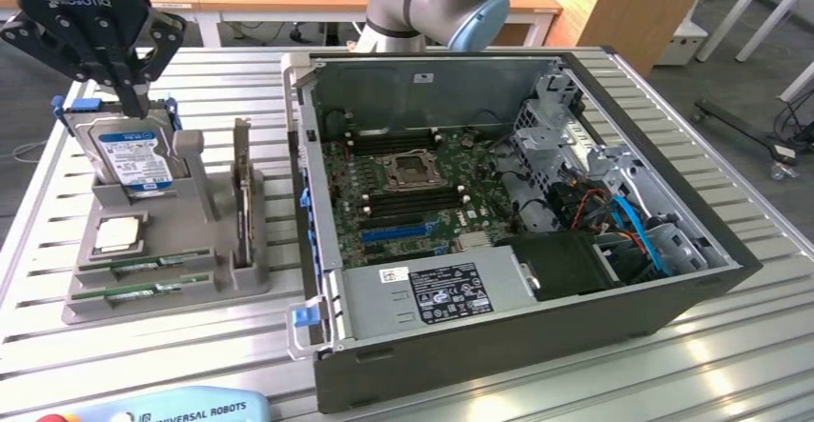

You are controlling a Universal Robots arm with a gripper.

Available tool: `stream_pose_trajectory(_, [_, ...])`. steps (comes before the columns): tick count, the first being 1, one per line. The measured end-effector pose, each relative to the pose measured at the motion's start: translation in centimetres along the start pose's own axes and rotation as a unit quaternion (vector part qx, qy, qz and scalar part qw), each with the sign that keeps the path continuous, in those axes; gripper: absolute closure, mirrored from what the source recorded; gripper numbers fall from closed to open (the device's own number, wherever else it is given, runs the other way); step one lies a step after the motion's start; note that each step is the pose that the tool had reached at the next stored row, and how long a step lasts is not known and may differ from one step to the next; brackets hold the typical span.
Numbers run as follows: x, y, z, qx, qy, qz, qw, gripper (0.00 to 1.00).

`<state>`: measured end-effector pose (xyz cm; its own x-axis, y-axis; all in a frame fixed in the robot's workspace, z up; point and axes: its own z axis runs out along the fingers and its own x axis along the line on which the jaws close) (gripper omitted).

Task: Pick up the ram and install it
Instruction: 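Reach for the ram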

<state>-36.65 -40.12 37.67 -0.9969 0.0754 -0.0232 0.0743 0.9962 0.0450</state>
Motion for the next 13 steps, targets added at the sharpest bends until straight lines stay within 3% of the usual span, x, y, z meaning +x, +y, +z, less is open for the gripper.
stream_pose_trajectory(13, [-0.1,-1.2,-0.05,0.0,0.0,0.0,1.0,0.9])
